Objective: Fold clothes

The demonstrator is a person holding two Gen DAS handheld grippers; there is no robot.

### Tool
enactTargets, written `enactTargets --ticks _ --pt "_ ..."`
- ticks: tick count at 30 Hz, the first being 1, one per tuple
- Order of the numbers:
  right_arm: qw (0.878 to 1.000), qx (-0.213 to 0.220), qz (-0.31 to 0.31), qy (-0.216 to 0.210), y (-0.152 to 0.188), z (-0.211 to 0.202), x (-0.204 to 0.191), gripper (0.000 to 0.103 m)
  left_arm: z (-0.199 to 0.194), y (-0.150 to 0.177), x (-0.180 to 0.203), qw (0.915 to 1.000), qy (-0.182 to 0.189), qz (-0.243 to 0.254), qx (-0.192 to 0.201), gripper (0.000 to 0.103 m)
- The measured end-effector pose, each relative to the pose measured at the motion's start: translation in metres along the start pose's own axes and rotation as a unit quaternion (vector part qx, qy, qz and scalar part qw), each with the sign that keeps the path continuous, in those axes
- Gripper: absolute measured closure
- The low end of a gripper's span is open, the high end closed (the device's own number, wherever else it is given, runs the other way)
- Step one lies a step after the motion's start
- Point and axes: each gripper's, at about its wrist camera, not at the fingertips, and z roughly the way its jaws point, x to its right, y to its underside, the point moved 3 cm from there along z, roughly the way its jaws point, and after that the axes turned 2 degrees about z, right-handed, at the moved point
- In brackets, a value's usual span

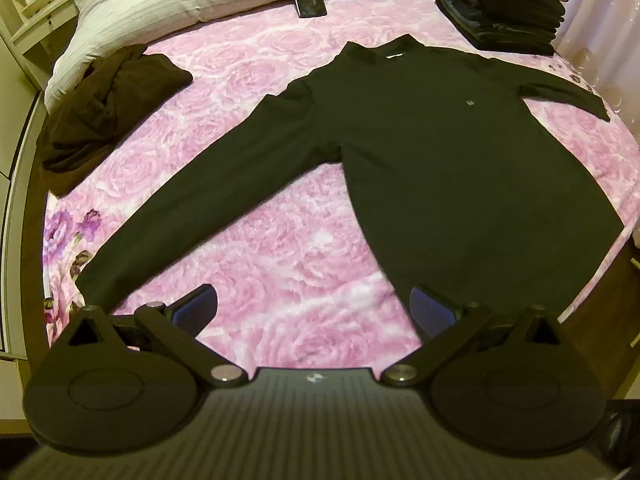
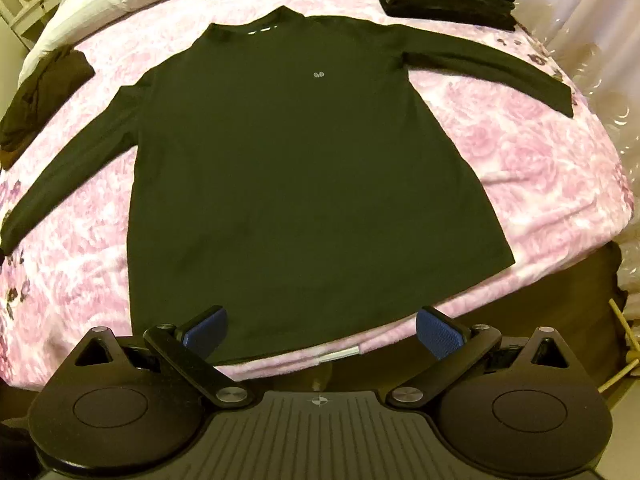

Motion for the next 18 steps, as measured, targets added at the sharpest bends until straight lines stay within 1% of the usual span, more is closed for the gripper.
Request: enactTargets --ticks 9,13,18 --pt "1.000 -0.016 -0.004 -0.006 0.004 0.008 0.004 0.000 0.003 0.008 0.009 0.9999 -0.005 -0.002 -0.013 0.002" --pt "1.000 -0.017 -0.014 -0.011 -0.003 0.012 0.007 0.000 0.001 0.008 0.013 0.9997 -0.013 -0.014 -0.015 0.002" --pt "0.999 -0.011 -0.033 -0.021 -0.017 0.016 0.013 0.000 0.000 0.002 0.021 0.9993 -0.024 -0.022 -0.016 0.002"
